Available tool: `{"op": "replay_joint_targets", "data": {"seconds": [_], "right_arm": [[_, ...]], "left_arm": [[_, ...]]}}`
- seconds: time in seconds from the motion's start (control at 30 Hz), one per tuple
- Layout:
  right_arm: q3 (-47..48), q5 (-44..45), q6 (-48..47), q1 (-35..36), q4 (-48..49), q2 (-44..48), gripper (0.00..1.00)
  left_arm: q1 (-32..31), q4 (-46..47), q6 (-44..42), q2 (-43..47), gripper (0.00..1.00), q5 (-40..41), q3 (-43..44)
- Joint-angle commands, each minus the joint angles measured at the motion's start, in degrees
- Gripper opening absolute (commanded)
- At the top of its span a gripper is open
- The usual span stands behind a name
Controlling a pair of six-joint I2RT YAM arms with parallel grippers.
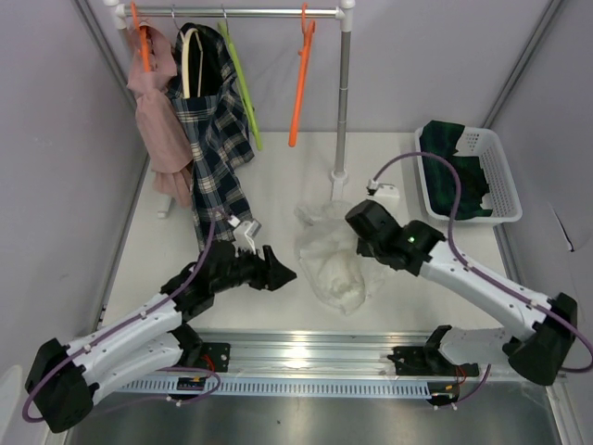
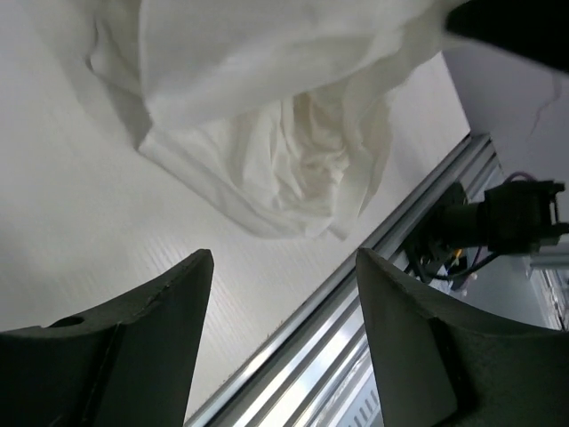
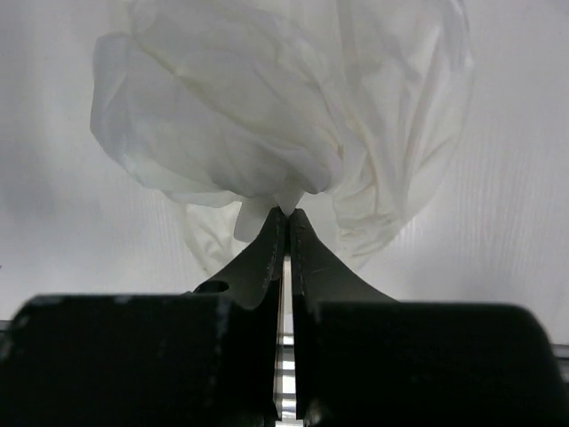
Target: Place the skirt on the hanger
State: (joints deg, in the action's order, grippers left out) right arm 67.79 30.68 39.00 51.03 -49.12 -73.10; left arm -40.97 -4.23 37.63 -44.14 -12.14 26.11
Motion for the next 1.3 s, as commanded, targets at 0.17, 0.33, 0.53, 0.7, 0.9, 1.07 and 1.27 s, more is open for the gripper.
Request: {"op": "replay_joint_targets", "data": {"seconds": [0.17,0.33,0.53,0.7,0.9,1.07,1.27], "right_arm": [[-13.99,-3.87,8.63,-7.6,-2.2,16.21,0.0],[-18.48,-4.66,11.62,-8.92,-4.49,21.06,0.0],[-19.27,-4.92,11.62,-9.63,-5.37,23.53,0.0],[-19.19,-5.54,11.18,-9.72,-5.02,23.79,0.0],[-18.92,-5.54,10.13,-10.15,-5.37,24.06,0.0],[-18.48,-6.24,9.6,-10.6,-5.02,24.23,0.0],[-17.34,-6.5,8.37,-11.3,-4.93,24.15,0.0]], "left_arm": [[-10.96,16.79,7.55,-11.04,0.71,-1.49,-5.54],[-18.96,19.34,8.6,-22.1,0.72,2.21,-0.55],[-23.71,24.62,13.43,-31.26,0.72,5.1,2.27],[-24.6,33.65,18.79,-38.56,0.72,7.39,2.54],[-24.77,31.92,20.02,-45.23,0.72,10.73,7.37],[-24.77,32.53,21.52,-49.45,0.7,11.88,8.96],[-24.77,31.66,22.32,-52.37,0.37,11.96,10.54]]}}
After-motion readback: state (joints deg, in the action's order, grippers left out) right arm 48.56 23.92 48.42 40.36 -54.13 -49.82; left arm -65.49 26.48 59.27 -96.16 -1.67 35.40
